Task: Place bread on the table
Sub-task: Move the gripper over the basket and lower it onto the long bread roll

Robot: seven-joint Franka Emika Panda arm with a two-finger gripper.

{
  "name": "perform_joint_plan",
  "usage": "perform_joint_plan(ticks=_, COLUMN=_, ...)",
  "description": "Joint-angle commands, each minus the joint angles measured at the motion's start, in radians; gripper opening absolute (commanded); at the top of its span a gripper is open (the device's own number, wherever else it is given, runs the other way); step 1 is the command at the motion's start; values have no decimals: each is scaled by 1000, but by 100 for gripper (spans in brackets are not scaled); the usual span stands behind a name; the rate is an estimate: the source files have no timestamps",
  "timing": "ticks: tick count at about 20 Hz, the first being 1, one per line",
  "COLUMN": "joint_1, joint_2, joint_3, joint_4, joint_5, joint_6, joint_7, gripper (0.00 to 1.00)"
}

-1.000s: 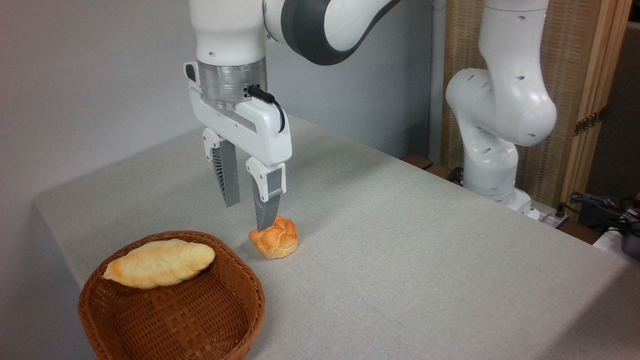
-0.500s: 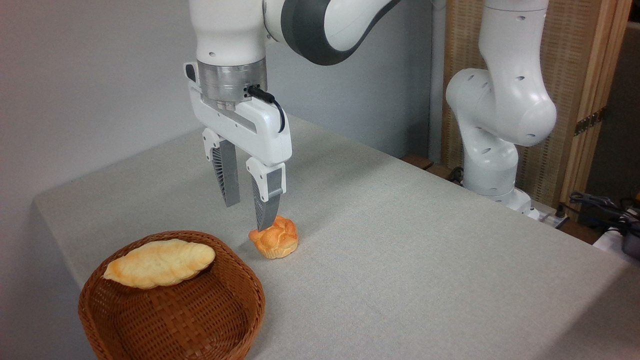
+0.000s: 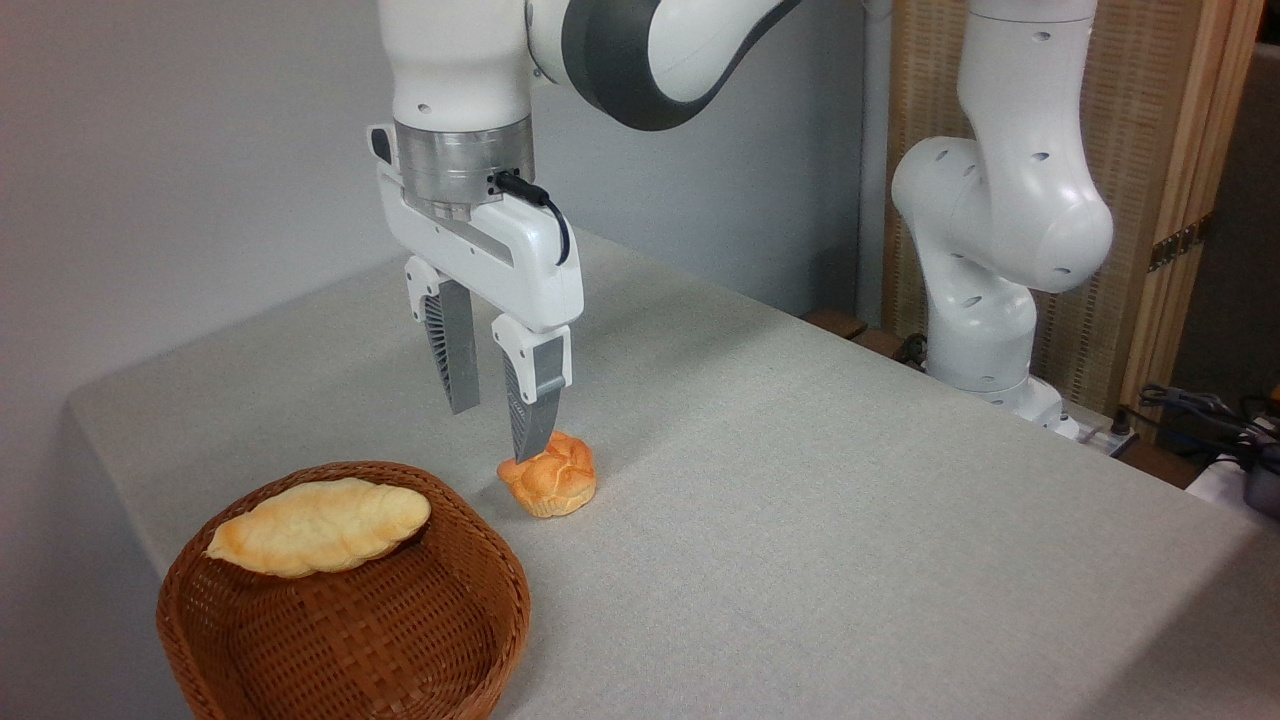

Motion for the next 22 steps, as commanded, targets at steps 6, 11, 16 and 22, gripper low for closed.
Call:
perform_joint_plan(ticks=6, joint_1=-10, joint_2=15, joint_3=0, joint_4=7, joint_5=-6, joint_6=-20, joint_7=8, gripper=100)
perform_joint_plan(ticks=11, joint_1=-12, joint_2=53, joint_3=0, joint_4=9, joint_5=-90, joint_6=115, joint_7=7, gripper=100)
perform_joint_plan(ticks=16, joint_1=-13, joint_2=109, joint_3=-16, joint_4=9, joint_5=-135, joint_6=231, joint_7=5, gripper=100)
perform_joint_plan(ticks=22, joint_1=-13, joint_2=195, joint_3=-69, joint_4=9, joint_5=-135, joint_6=369, joint_7=4, gripper=100)
